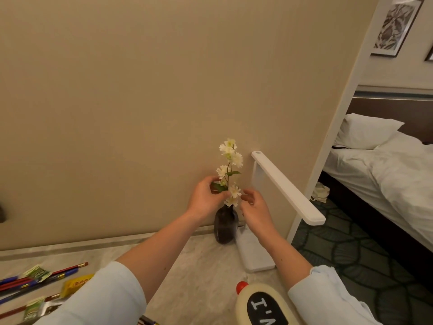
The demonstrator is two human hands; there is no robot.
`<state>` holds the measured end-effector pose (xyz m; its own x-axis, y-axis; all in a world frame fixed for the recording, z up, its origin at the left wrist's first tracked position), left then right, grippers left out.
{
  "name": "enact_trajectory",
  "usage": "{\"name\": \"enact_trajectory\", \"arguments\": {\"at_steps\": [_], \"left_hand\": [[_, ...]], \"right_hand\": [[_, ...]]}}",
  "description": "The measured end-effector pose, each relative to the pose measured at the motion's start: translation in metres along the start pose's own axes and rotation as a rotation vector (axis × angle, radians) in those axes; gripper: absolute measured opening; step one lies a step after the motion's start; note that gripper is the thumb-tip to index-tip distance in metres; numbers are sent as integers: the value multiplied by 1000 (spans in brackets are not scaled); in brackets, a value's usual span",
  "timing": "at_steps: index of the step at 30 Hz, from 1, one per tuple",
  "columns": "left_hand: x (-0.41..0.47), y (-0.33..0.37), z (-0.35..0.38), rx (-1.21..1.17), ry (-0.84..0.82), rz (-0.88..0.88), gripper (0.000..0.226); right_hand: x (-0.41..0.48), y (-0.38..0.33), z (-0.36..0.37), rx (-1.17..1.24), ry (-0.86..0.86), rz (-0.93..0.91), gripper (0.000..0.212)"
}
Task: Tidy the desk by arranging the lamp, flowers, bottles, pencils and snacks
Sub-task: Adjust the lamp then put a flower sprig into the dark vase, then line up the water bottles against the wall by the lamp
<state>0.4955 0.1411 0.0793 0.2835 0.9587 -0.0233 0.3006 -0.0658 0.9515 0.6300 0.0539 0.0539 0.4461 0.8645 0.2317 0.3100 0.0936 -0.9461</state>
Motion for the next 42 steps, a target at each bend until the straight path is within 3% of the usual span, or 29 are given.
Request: {"name": "enact_trajectory", "arguments": {"at_steps": [8, 12, 16, 26, 35, 42], "left_hand": [[-42, -3, -32, -95, 45, -45, 55], [-73, -13, -50, -154, 45, -68, 47], [-104, -32, -73, -207, 42, -90, 34], [-167, -95, -151, -246, 167, -172, 25], [-218, -154, -239, -182, 365, -269, 26], [-246, -178, -303, -20, 456, -274, 27]], "right_hand": [[-40, -28, -10, -24, 102, -37, 51], [-69, -33, -4, 21, 140, -22, 35], [-95, -36, 25, 84, 53, 19, 23], [-147, -44, 118, 91, -220, 65, 27], [-190, -48, 216, 113, -446, 91, 24], [-217, -65, 291, 69, -660, -24, 29]]}}
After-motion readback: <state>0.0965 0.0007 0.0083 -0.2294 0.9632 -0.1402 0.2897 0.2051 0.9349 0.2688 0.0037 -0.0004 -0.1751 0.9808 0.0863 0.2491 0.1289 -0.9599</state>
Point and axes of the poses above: each hand's wrist, its own x-axis towards the middle knuckle, its own z-axis out of the palm, y = z × x, the point moved 10 cm from there along x, towards the middle knuckle, and after that the axes turned 12 degrees about -z, right-handed, at the moved point
